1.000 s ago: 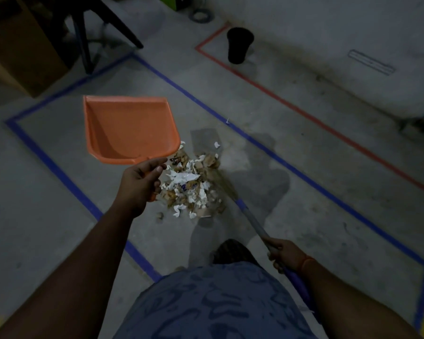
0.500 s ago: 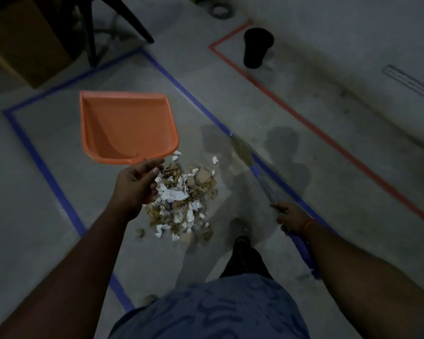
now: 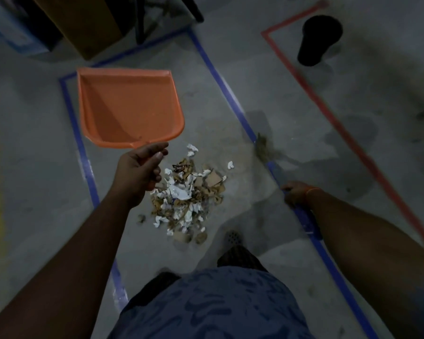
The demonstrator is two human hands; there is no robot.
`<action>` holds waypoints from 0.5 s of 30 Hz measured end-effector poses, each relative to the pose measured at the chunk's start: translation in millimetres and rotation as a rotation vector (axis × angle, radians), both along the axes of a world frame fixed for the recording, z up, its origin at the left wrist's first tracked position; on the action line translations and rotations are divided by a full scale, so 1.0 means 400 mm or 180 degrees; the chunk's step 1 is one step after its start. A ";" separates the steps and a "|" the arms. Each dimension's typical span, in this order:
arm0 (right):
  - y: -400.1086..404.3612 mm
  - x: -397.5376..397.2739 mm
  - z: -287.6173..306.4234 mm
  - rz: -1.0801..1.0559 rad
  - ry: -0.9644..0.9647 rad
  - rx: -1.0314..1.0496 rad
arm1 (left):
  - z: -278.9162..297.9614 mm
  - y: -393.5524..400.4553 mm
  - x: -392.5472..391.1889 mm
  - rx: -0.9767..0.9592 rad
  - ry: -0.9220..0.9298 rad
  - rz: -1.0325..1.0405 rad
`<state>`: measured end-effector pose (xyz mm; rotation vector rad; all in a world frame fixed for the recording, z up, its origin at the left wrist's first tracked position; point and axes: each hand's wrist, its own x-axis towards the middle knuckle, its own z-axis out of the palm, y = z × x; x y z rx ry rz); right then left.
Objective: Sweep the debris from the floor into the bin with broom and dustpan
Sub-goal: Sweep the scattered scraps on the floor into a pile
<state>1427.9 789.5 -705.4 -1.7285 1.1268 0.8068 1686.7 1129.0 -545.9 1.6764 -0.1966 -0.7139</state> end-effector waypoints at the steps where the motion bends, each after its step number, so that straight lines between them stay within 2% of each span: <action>1: 0.006 -0.006 -0.003 0.0173 0.0129 0.0104 | 0.005 -0.012 -0.004 0.0005 -0.0004 0.0019; 6: 0.074 -0.071 -0.010 0.0556 0.0320 0.0324 | 0.004 -0.044 -0.027 0.0063 0.0083 0.0118; 10: 0.114 -0.137 -0.023 0.0771 0.0166 0.0373 | -0.012 -0.043 -0.040 0.0097 0.0116 0.0203; 15: 0.157 -0.232 -0.027 0.0649 -0.0148 0.0160 | -0.018 -0.002 -0.051 0.0112 0.0141 0.0353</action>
